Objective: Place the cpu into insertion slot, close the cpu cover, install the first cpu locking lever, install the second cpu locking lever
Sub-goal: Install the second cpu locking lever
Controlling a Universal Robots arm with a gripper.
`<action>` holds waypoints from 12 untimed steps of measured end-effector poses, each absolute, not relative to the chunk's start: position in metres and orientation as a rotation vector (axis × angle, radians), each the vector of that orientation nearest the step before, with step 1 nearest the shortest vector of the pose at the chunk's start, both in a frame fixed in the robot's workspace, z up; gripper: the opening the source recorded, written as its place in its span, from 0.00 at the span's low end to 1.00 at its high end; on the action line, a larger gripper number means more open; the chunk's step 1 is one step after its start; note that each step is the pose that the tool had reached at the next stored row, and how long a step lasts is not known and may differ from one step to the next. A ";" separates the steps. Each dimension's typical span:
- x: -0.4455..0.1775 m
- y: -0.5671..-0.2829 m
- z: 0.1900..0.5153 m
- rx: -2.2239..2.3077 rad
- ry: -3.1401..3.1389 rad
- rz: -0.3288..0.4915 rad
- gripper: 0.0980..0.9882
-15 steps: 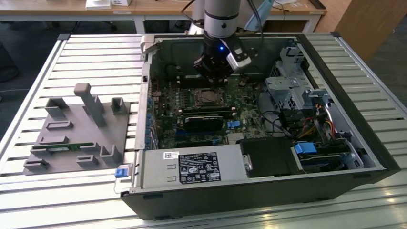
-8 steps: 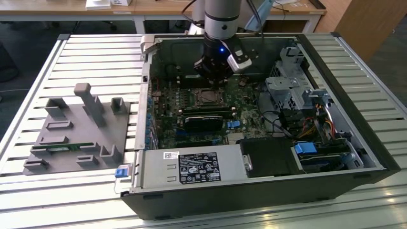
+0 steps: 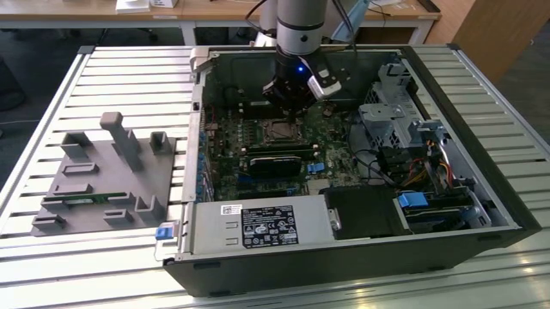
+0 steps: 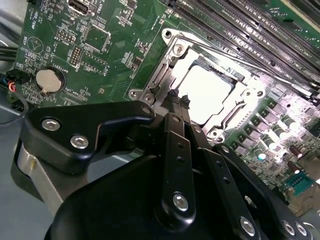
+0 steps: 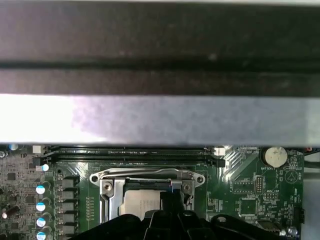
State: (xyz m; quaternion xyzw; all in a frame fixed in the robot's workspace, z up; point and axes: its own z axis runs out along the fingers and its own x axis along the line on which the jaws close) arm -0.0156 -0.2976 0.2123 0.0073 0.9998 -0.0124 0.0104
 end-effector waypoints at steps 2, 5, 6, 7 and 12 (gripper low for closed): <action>-0.016 -0.298 0.214 0.022 3.120 -0.038 0.01; -0.016 -0.298 0.218 0.022 3.120 -0.038 0.01; -0.016 -0.298 0.219 0.022 3.120 -0.038 0.01; -0.016 -0.298 0.219 0.022 3.120 -0.038 0.01; -0.016 -0.302 0.219 0.022 3.120 -0.038 0.01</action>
